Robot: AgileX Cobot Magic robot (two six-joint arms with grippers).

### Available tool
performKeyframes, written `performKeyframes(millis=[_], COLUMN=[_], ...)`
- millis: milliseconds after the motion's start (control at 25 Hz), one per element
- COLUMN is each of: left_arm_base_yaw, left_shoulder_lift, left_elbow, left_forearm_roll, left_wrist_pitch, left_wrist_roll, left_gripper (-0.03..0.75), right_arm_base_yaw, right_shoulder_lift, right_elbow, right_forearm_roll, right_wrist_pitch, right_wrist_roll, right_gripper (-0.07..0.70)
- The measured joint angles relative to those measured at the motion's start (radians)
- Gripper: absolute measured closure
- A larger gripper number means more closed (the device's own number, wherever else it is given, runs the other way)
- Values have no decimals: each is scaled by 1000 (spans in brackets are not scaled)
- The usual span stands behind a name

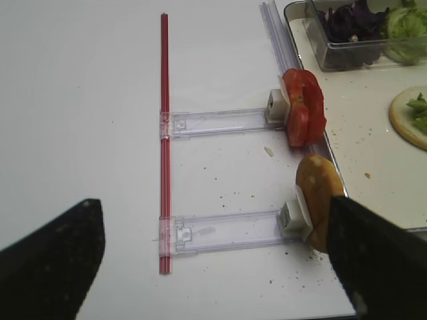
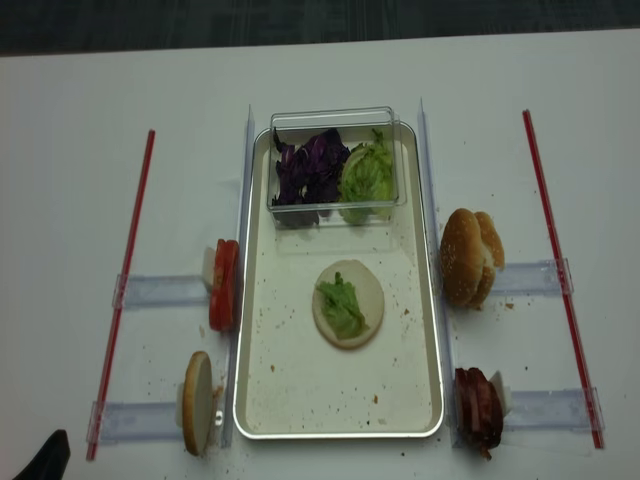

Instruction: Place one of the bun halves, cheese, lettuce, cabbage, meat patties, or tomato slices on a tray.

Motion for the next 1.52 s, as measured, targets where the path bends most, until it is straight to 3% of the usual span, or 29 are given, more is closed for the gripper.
performKeyframes(millis=[1520], left_arm_base_yaw=[0], left_shoulder_lift=[0], left_elbow=[0], left_forearm_roll=[0], left_wrist_pitch=[0], left_wrist_roll=[0], left_gripper=[97], right_arm_base_yaw=[0], right_shoulder_lift=[-2], right_elbow=[0], right_forearm_roll=[2], right_wrist_pitch=[1], right_wrist_roll=[0], right_gripper=[-48])
